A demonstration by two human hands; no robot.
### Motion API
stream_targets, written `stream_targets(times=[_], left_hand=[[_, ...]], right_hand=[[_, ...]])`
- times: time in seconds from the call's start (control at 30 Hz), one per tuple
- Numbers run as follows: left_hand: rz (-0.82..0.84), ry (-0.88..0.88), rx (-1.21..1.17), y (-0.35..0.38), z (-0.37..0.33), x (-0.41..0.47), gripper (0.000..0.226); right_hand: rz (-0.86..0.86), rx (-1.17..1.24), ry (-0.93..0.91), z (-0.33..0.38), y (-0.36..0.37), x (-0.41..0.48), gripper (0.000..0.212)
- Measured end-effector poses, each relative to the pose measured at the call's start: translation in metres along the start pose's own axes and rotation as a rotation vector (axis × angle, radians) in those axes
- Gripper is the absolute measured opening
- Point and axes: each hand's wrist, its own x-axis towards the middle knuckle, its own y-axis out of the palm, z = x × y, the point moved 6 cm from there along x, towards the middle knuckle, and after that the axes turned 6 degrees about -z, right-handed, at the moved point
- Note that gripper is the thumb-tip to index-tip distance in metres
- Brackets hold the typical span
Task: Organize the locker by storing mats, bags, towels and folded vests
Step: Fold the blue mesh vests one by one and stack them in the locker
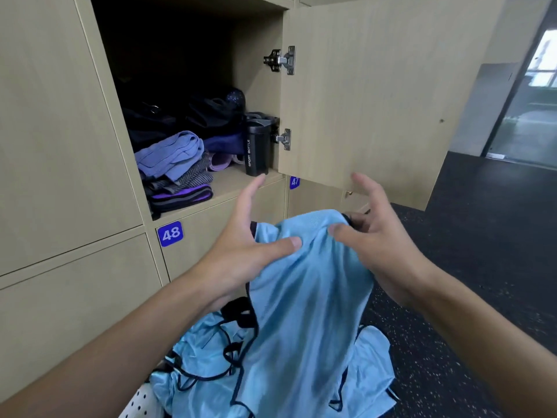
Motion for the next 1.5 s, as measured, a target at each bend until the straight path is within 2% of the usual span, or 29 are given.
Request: stream_targets(times=[0.1, 0.23, 0.3, 0.37, 0.43, 0.5, 0.57, 0.63, 0.7, 0.77, 0.8, 0.9, 0.97, 1.03, 1.13, 1.2, 1.27, 1.37, 1.4, 1.43, 1.5], left_hand=[[-0.032, 0.034, -0.109, -0.002, -0.005, 0.004, 0.090], [-0.227, 0.122, -0.190, -0.016, -0.017, 0.007, 0.080], [-0.317, 0.130, -0.180, -0.023, -0.019, 0.008, 0.074], [-0.370, 0.100, -0.175, -0.028, -0.018, 0.008, 0.071], [-0.313, -0.018, -0.164, -0.023, -0.010, 0.007, 0.074], [-0.151, -0.146, -0.168, -0.011, -0.002, 0.003, 0.085], [-0.073, -0.189, -0.200, -0.005, -0.002, 0.001, 0.094], [-0.123, -0.147, -0.241, -0.011, -0.010, 0.006, 0.094], [-0.199, -0.084, -0.279, -0.021, -0.021, 0.010, 0.088], [-0.226, -0.038, -0.311, -0.026, -0.026, 0.012, 0.085], [-0.206, -0.041, -0.315, -0.026, -0.025, 0.011, 0.086], [-0.056, -0.133, -0.228, -0.015, -0.014, 0.006, 0.095], [-0.009, -0.157, -0.175, -0.011, -0.010, 0.004, 0.097], [-0.048, -0.145, -0.214, -0.013, -0.012, 0.005, 0.095], [-0.160, -0.094, -0.259, -0.021, -0.018, 0.009, 0.090], [-0.206, -0.066, -0.254, -0.025, -0.019, 0.010, 0.088], [-0.164, -0.125, -0.224, -0.023, -0.013, 0.007, 0.093], [0.059, -0.241, -0.131, -0.004, -0.004, -0.003, 0.107], [0.089, -0.247, -0.127, -0.001, -0.005, -0.005, 0.108], [0.083, -0.238, -0.150, -0.001, -0.007, -0.005, 0.107], [0.005, -0.192, -0.229, -0.008, -0.013, 0.001, 0.103]], right_hand=[[-0.089, 0.062, -0.005, 0.005, -0.009, 0.001, 0.080], [0.188, -0.032, 0.103, 0.001, 0.007, -0.008, 0.109], [0.195, -0.043, 0.117, -0.002, 0.011, -0.010, 0.106], [0.118, 0.018, 0.085, 0.001, 0.009, -0.009, 0.098], [0.047, 0.098, 0.039, 0.005, 0.005, -0.006, 0.092], [0.003, 0.193, 0.026, 0.006, 0.002, -0.004, 0.089], [-0.085, 0.208, 0.011, 0.004, -0.005, 0.001, 0.090], [-0.119, 0.178, 0.007, 0.003, -0.011, 0.004, 0.099], [-0.010, 0.182, 0.068, -0.003, -0.006, 0.004, 0.109], [0.100, 0.172, 0.090, -0.005, 0.004, -0.001, 0.108], [0.085, 0.156, 0.083, -0.005, 0.005, -0.002, 0.103], [-0.110, 0.179, 0.018, 0.001, -0.005, 0.002, 0.083], [-0.171, 0.216, -0.005, 0.004, -0.012, 0.004, 0.081], [-0.101, 0.214, 0.006, 0.003, -0.012, 0.003, 0.090], [0.105, 0.155, 0.039, -0.003, 0.004, -0.003, 0.105], [0.101, 0.144, 0.018, -0.002, 0.007, -0.005, 0.101], [0.039, 0.184, -0.002, 0.001, 0.006, -0.004, 0.089], [-0.077, 0.209, -0.033, 0.001, -0.003, 0.000, 0.078], [-0.102, 0.216, -0.038, 0.000, -0.006, 0.002, 0.076], [-0.110, 0.214, -0.039, 0.000, -0.007, 0.002, 0.075], [-0.041, 0.154, -0.003, -0.001, -0.003, 0.000, 0.088]])
